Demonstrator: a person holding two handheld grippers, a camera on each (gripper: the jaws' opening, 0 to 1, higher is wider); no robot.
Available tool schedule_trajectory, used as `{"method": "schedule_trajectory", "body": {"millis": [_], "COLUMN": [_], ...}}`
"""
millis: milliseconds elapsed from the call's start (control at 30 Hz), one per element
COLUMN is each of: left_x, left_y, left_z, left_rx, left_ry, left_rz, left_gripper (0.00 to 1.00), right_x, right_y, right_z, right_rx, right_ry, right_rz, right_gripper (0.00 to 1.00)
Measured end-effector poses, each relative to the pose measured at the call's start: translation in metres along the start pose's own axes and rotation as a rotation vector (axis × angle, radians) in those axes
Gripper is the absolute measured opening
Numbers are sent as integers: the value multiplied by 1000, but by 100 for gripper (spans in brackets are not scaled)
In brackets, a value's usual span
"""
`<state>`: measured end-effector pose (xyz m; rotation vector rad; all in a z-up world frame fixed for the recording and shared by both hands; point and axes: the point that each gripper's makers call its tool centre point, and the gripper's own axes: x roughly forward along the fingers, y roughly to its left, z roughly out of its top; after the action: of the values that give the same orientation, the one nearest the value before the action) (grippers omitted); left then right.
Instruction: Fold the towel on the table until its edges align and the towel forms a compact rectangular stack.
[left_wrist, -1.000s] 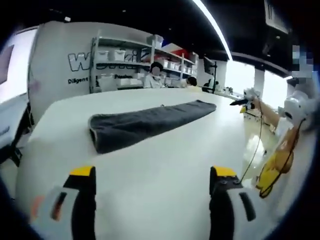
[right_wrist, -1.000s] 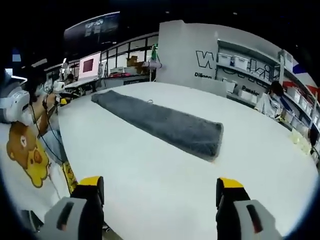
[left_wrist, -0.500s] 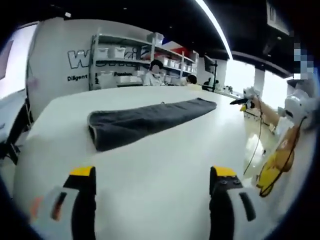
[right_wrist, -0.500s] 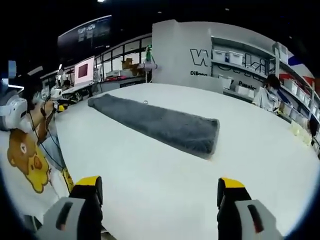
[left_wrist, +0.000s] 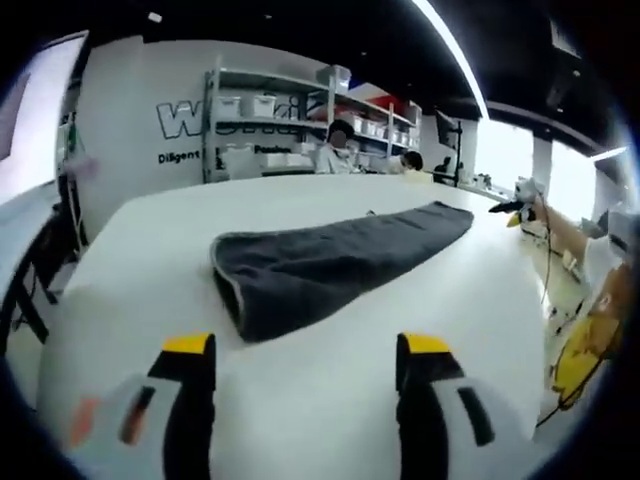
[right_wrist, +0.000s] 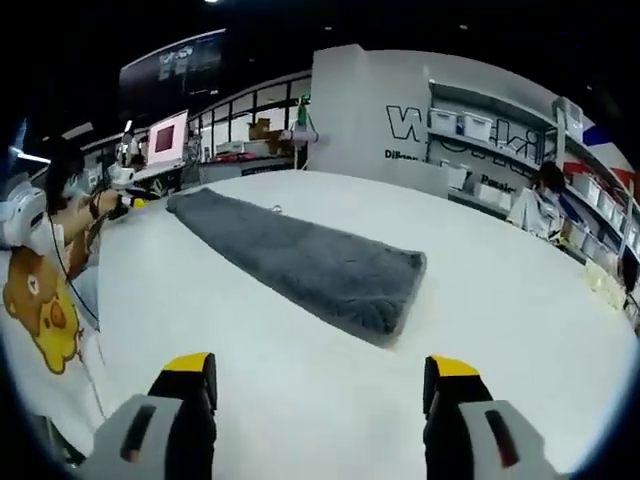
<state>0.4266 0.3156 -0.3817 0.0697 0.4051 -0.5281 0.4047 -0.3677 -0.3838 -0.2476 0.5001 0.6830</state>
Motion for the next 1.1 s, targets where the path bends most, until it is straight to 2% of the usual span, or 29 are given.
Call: {"method": "schedule_trajectory", "body": {"millis": [133,233,367,533,700,900,1100], "left_x": [14,19,25,29,26,27,28], "left_y": [10,10,10,10,9,12,17], "left_z": [0,1,0,-1,2,-2,2], "left_rx": [-23,-43,-29,-31,-13,-8,3], "left_ry": [-2,-14,-11,-7,-13,-8,-29], "left_rz": [18,6,-8,-25,-47,-28,12], "left_gripper": [63,59,50,48,42,30,10], "right_x": [15,20,31,42,44,51,53], "right_y": [-12,-20,-30,-48,-53,-50,-50], "right_z": [-3,-2,1,0,0,6,8], "right_rx": [9,15,34,57,58,22,16], "right_ry": [-1,-22,-43,-53,-53,-73,-71], "right_rz": [-6,-14,-34,-74,-61,-44,-57], "right_gripper": [78,71,66,57,46,30,16]}}
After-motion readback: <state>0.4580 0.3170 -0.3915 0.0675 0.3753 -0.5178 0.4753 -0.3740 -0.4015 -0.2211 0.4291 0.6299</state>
